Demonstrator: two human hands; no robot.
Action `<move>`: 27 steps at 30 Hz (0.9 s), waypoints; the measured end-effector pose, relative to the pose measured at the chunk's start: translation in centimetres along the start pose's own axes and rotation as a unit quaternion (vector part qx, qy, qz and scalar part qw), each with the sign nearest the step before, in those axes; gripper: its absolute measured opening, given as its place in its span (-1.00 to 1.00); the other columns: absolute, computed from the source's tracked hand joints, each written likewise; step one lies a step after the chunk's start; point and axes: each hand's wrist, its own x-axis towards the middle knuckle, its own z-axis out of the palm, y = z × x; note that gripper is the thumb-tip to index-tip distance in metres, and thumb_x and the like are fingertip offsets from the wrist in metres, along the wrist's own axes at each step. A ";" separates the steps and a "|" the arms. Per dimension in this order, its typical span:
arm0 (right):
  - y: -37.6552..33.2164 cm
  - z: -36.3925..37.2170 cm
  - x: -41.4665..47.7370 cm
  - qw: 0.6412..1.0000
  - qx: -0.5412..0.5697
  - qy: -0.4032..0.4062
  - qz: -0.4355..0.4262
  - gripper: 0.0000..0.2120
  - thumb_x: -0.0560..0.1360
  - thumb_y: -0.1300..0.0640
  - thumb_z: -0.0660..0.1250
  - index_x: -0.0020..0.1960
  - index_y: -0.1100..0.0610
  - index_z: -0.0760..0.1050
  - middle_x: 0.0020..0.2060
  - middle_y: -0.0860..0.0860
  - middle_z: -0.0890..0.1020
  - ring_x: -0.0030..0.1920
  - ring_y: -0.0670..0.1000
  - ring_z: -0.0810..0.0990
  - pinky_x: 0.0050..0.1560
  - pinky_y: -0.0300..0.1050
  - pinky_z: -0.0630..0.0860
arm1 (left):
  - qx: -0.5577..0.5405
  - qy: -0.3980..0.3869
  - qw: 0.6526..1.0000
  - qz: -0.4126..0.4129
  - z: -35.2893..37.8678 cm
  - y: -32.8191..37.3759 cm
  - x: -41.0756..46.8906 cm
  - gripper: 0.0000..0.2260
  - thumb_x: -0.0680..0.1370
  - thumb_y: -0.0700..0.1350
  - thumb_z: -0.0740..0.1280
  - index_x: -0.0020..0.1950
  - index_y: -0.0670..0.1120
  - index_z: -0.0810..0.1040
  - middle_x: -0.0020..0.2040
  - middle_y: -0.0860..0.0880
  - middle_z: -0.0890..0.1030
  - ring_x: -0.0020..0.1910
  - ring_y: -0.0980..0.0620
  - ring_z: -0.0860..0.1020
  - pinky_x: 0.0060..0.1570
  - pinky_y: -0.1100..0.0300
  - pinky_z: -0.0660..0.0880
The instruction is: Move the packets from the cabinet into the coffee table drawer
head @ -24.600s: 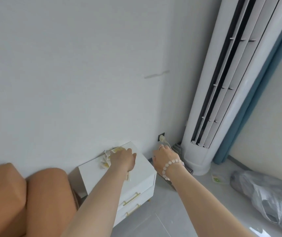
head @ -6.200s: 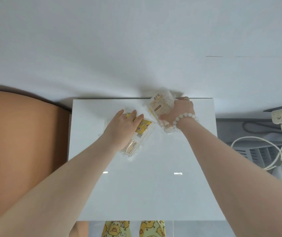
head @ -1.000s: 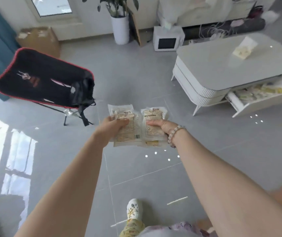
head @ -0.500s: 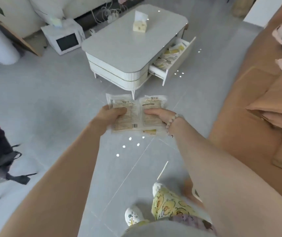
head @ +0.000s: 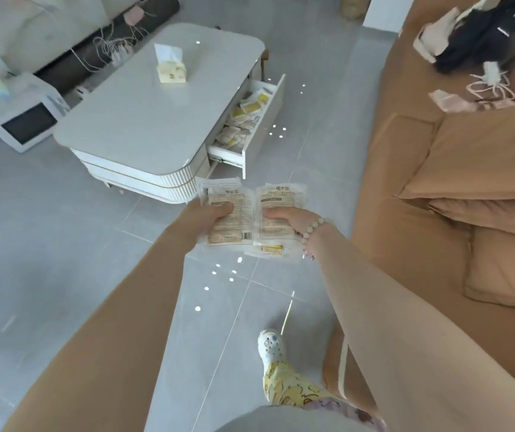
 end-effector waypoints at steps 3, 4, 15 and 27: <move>-2.7 -3.3 2.9 1.000 0.010 -0.002 0.007 -0.54 0.45 -0.09 0.39 0.28 0.06 0.44 0.08 -0.13 0.46 0.06 -0.07 0.37 0.08 -0.18 0.26 | -0.010 -0.009 1.000 -0.002 1.6 3.0 4.1 -0.86 0.51 -0.22 0.39 0.06 -0.12 0.56 0.02 -0.10 0.64 -0.10 -0.02 0.63 0.04 0.07 0.55; -3.5 -4.2 3.8 1.000 0.009 0.002 0.011 -0.49 0.44 -0.09 0.39 0.32 0.08 0.42 0.13 -0.12 0.46 0.07 -0.06 0.37 0.08 -0.17 0.26 | -0.011 -0.006 1.000 -0.004 2.1 3.8 5.4 -0.83 0.51 -0.23 0.39 0.08 -0.13 0.56 0.02 -0.10 0.64 -0.09 -0.03 0.63 0.02 0.08 0.56; -10.3 -10.8 11.6 0.999 0.016 0.036 0.026 -0.38 0.37 -0.14 0.44 0.35 0.08 0.43 0.21 -0.05 0.45 0.06 -0.03 0.39 0.04 -0.16 0.28 | -0.026 -0.038 0.999 0.002 6.2 10.4 15.9 -0.72 0.50 -0.24 0.39 0.21 -0.15 0.53 0.04 -0.09 0.65 -0.08 -0.02 0.64 -0.13 0.12 0.59; -19.4 -15.0 22.4 0.997 0.026 0.054 0.038 -0.39 0.38 -0.14 0.44 0.36 0.06 0.43 0.32 -0.02 0.44 0.17 0.01 0.42 0.05 -0.15 0.28 | -0.013 -0.067 0.998 -0.003 7.1 18.2 29.4 -0.84 0.49 -0.27 0.40 0.04 -0.09 0.57 0.10 -0.16 0.64 0.08 -0.16 0.62 0.16 -0.10 0.52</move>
